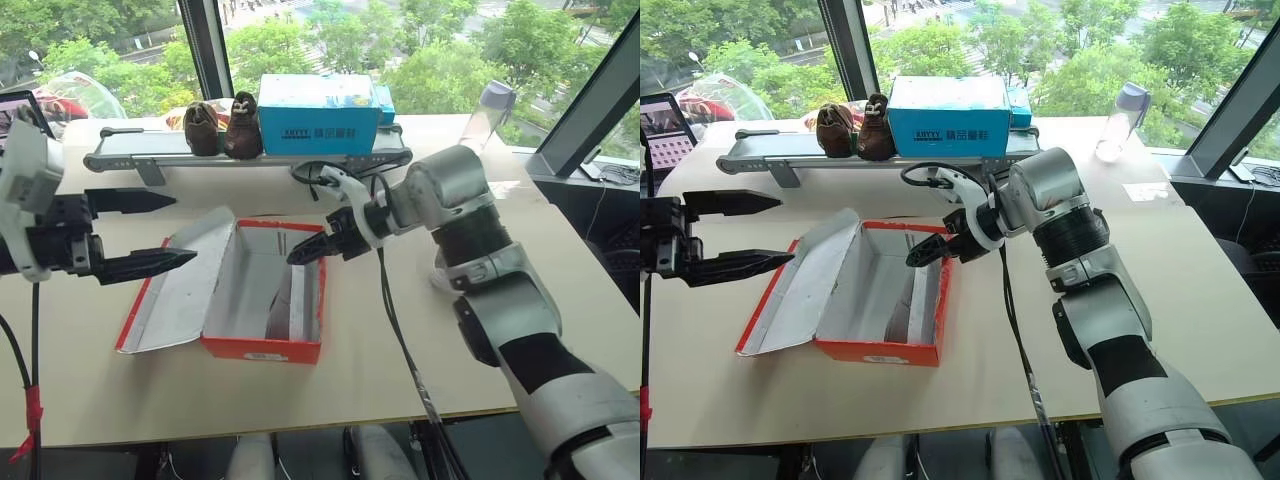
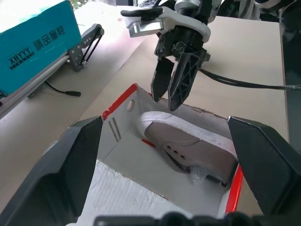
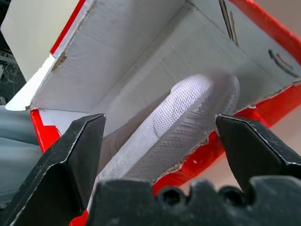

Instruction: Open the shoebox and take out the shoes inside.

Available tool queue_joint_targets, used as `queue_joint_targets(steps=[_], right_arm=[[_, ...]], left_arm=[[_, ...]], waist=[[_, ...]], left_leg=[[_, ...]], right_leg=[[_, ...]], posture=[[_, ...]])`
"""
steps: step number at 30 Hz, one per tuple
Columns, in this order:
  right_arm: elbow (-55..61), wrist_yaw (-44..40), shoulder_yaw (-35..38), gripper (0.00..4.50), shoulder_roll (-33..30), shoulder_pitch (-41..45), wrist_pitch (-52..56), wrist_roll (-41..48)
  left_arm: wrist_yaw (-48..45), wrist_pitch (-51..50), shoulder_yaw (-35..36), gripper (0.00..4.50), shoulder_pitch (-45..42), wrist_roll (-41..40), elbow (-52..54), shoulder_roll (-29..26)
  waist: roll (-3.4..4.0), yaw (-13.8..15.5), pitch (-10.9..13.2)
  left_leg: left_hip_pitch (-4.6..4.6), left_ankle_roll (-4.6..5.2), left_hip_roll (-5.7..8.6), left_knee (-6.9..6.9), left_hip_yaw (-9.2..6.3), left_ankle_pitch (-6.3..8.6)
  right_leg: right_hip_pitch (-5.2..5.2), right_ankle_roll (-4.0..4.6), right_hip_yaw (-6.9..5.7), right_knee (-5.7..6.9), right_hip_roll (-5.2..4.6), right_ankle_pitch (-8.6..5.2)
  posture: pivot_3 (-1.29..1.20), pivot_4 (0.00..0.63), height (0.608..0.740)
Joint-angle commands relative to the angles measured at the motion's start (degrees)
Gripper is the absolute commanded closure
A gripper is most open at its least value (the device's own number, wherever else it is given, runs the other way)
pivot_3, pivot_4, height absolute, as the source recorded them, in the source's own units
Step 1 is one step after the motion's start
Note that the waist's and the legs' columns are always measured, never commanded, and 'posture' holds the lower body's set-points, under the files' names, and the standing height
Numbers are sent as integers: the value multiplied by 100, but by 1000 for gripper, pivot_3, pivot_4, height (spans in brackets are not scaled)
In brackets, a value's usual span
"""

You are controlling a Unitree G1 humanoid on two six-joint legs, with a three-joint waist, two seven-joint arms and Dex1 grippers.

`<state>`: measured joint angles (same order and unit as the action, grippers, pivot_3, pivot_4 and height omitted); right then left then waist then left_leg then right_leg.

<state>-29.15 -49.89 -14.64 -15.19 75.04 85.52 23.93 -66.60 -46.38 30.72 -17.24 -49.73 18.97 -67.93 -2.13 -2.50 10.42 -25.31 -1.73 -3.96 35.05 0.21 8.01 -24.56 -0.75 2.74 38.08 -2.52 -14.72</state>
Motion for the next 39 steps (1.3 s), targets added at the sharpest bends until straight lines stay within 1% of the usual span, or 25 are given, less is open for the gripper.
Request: queue_joint_targets(steps=[1, 8, 12, 16, 19, 22, 25, 26, 30, 31, 33, 35, 37, 39], right_arm=[[-384, 125, 126, 40, 207, 106, -241, -29], [-1766, 412, 145, 40, 706, 224, -1428, -503], [-2228, 488, -109, 40, 895, 118, -2125, -920], [-2428, 441, -212, 40, 975, 117, -2484, -1180], [-2403, 396, -433, 785, 988, 91, -2808, -1435], [-2328, 357, -505, 1749, 1015, 86, -2917, -1511], [-2188, 334, -496, 2675, 1028, 86, -2894, -1550], [-2148, 334, -486, 3056, 1026, 91, -2880, -1553], [-1889, 331, -374, 4351, 984, 146, -2687, -1466], [-1823, 338, -334, 4475, 980, 163, -2627, -1443], [-1634, 334, -264, 4475, 962, 197, -2493, -1419], [-1319, 271, -251, 4475, 902, 213, -2380, -1384], [-792, 177, -187, 4475, 750, 270, -2162, -1267], [-288, 144, -39, 4475, 605, 336, -1894, -1113]], left_arm=[[52, 48, 207, 0, -28, -67, 92, -29], [93, 54, 193, 0, -171, -115, 86, -89], [138, 22, 216, 0, -195, -137, 130, -93], [174, 2, 286, 0, -131, -169, 187, -91], [194, 4, 311, 0, -95, -166, 199, -90], [210, 21, 297, 0, -96, -165, 198, -87], [212, 49, 262, 0, -120, -150, 173, -90], [202, 62, 252, 0, -123, -138, 160, -94], [184, 113, 184, 0, -162, -99, 112, -99], [180, 128, 164, 0, -181, -91, 95, -101], [161, 145, 123, 0, -227, -84, 56, -120], [140, 160, 83, 0, -274, -71, 15, -143], [119, 167, 46, 0, -336, -71, -29, -163], [95, 162, 18, 0, -392, -69, -66, -173]], waist=[[0, -3, 0], [-9, -12, -6], [-15, 4, -9], [-27, 6, -17], [-28, 9, -18], [-29, 9, -20], [-29, 14, -20], [-29, 14, -21], [-30, 19, -21], [-29, 23, -20], [-29, 18, -20], [-29, 11, -20], [-28, 14, -18], [-27, 15, -18]], left_leg=[[0, 0, 0, 0, 0, 0], [10, 0, 0, 1, 0, 0], [14, 0, 0, 1, -2, 0], [17, 0, 0, 2, -4, 0], [24, -1, 0, 3, -5, 0], [41, -1, 0, 2, -5, 0], [49, -1, -1, 1, -5, 0], [49, -1, -1, 2, -5, 0], [49, -1, -1, 2, -5, -1], [47, -1, -1, 2, -5, -1], [29, -2, -1, 0, -5, -1], [22, -1, -1, -1, -5, -1], [10, -2, -1, -10, -4, -1], [-21, -2, 0, -9, -5, -1]], right_leg=[[0, 0, 0, 0, 0, 0], [11, -1, -1, 0, 0, 0], [17, -2, -3, -1, 0, 0], [23, -4, -4, -3, -1, 0], [28, -6, -7, -2, -2, 0], [40, -30, -7, -2, -1, -13], [44, -32, -6, 0, -1, -12], [44, -33, -7, 0, -1, -10], [42, -31, -6, 0, -2, -7], [40, -31, -6, 0, -2, -7], [26, -25, -6, -2, -2, -4], [20, 5, -5, -3, -1, 14], [9, 5, -6, -6, -1, 13], [-20, 5, -6, -4, -1, 13]], posture=[[0, 150, 740], [0, 150, 740], [0, 150, 740], [0, 150, 740], [0, 150, 740], [0, 150, 740], [0, 150, 740], [0, 150, 740], [0, 150, 740], [0, 150, 740], [0, 150, 740], [0, 150, 740], [0, 150, 740], [0, 150, 740]])
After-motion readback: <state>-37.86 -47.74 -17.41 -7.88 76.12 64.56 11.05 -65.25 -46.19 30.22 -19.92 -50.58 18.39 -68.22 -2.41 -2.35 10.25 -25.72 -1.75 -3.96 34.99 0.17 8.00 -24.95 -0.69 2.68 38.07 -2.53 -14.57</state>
